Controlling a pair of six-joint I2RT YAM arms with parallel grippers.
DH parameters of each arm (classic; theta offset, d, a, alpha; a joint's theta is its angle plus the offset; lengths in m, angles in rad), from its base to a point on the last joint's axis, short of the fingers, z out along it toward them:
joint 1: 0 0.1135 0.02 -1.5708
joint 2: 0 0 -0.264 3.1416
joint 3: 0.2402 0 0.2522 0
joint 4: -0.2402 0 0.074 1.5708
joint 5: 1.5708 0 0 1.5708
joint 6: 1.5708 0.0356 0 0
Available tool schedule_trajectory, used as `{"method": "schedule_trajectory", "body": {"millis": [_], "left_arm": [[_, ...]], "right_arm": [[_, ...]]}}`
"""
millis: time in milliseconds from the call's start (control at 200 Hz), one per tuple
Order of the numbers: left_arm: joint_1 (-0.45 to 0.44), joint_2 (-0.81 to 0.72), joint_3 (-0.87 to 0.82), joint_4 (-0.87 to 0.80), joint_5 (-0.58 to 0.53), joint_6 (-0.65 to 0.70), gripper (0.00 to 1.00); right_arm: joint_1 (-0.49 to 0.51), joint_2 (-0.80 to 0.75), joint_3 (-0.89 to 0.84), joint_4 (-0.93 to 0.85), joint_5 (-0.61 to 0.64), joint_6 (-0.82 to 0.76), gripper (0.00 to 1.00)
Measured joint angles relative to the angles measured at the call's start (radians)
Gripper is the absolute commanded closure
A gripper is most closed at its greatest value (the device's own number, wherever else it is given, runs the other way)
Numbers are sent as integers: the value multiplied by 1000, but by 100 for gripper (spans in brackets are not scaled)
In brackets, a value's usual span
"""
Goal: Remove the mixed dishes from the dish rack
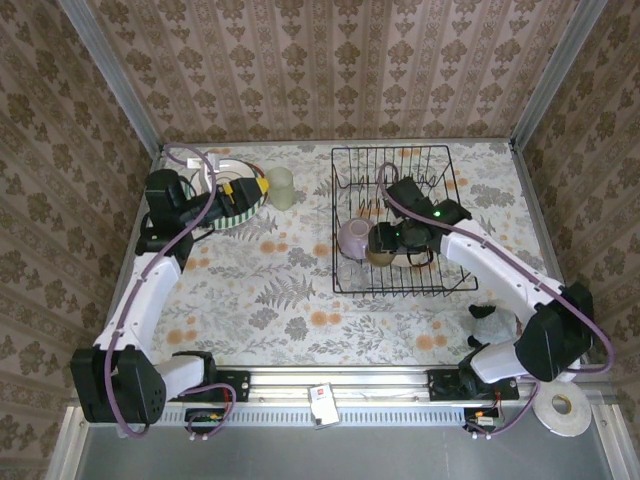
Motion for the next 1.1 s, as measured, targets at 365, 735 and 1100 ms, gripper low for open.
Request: {"method": "schedule_trajectory", "body": {"millis": [365, 735, 1100], "left_arm": [[-106, 118, -24, 208, 47, -122, 0], [-239, 338, -56, 625, 104, -376, 8], [-349, 572, -47, 1046, 146, -682, 13]], "right_arm": [[-161, -93, 1, 20, -211, -6, 69], [-283, -143, -13, 148, -446, 20, 71], [-346, -155, -61, 303, -643, 100, 72]]}}
